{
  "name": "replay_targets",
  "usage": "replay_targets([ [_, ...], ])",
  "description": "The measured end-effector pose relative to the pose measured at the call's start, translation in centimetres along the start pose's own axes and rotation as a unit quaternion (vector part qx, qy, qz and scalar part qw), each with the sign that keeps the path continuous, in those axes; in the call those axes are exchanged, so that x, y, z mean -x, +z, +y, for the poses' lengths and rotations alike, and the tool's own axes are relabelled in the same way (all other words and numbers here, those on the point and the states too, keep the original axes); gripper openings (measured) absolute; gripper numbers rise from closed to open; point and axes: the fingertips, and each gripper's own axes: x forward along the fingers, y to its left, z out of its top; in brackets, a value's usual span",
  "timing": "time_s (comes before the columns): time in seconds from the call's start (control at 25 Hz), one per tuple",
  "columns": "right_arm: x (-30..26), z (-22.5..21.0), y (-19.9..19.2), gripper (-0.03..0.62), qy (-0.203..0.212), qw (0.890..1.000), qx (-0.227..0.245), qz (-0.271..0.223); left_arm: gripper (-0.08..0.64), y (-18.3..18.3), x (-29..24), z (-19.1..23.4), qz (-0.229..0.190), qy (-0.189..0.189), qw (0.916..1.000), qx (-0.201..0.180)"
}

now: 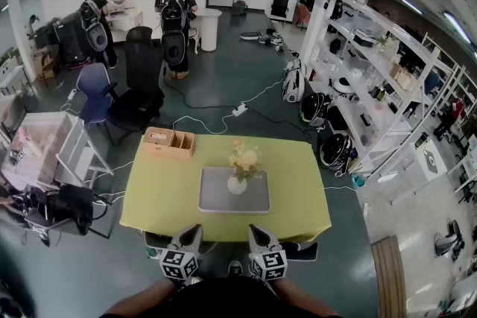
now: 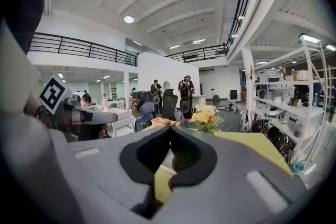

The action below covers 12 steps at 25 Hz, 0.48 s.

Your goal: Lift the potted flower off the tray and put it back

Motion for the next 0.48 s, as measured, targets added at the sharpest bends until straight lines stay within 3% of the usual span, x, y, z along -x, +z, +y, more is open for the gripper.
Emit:
replay_targets([
  [0.48,-0.52,-0.87,0.01,0.005,0.005,1.000,0.005,0.006,0.008,-0.06,-0.60,0.06,0.000,0.009,0.9999,0.009],
])
